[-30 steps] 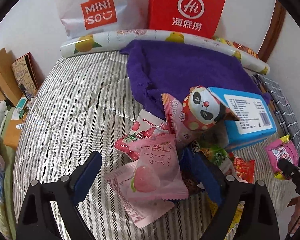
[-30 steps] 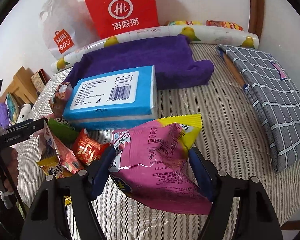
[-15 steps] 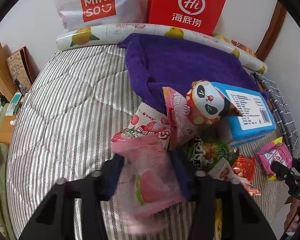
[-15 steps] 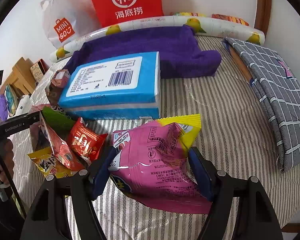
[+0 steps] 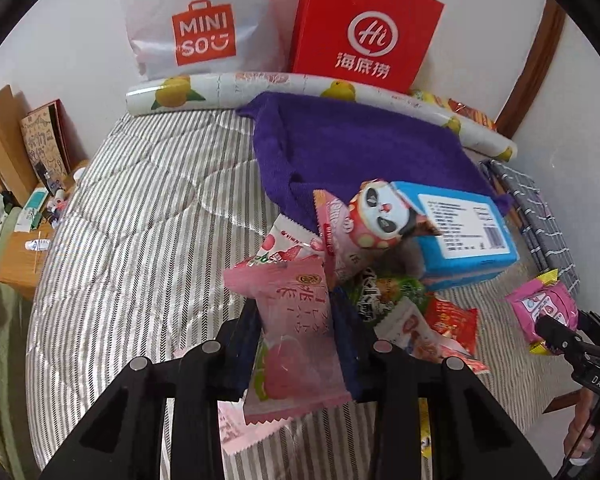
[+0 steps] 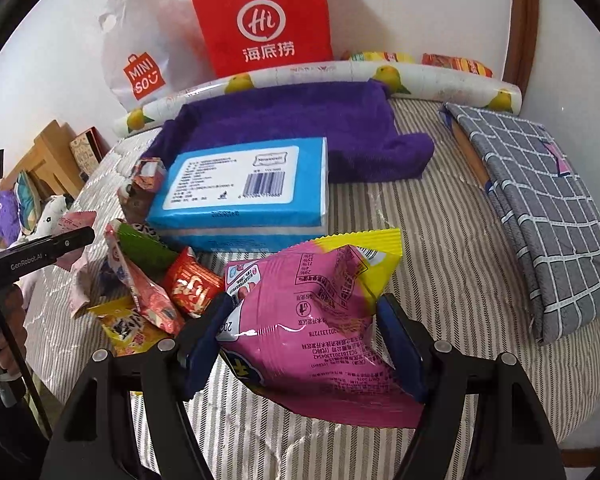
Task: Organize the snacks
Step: 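Grasp the pink peach candy packet with the left tool while the right tool lifts the pink bag, then carry the pink bag and peach packet over the purple towel with both tools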
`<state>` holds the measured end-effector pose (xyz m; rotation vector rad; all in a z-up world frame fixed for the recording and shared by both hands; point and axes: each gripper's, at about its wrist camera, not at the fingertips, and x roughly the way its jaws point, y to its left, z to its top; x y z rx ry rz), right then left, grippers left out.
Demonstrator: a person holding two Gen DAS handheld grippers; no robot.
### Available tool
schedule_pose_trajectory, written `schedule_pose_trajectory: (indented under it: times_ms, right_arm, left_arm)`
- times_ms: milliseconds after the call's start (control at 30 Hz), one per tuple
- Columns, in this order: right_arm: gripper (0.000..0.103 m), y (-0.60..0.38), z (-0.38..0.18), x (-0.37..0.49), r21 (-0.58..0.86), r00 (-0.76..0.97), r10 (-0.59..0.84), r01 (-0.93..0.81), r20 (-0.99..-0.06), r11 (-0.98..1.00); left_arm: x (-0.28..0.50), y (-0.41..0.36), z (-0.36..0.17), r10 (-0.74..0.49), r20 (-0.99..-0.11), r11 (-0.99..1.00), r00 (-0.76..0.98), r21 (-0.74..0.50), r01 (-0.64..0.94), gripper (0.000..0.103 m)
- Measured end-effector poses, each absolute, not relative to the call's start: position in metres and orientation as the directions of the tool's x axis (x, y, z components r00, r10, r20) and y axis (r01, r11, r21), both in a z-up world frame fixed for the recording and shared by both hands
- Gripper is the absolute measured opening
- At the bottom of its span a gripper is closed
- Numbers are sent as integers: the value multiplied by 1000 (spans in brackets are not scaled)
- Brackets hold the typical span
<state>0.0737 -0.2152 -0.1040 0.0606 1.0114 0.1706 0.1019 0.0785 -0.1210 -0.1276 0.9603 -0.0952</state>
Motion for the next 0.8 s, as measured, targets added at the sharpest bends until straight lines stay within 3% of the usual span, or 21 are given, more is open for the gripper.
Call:
schedule_pose_trajectory:
  times_ms: [800]
  right_arm:
    - [73, -215, -16, 95, 151, 640, 192, -119, -744, 981]
  left_arm:
    - [112, 10, -34, -231, -726, 973, 648, -153, 175, 33]
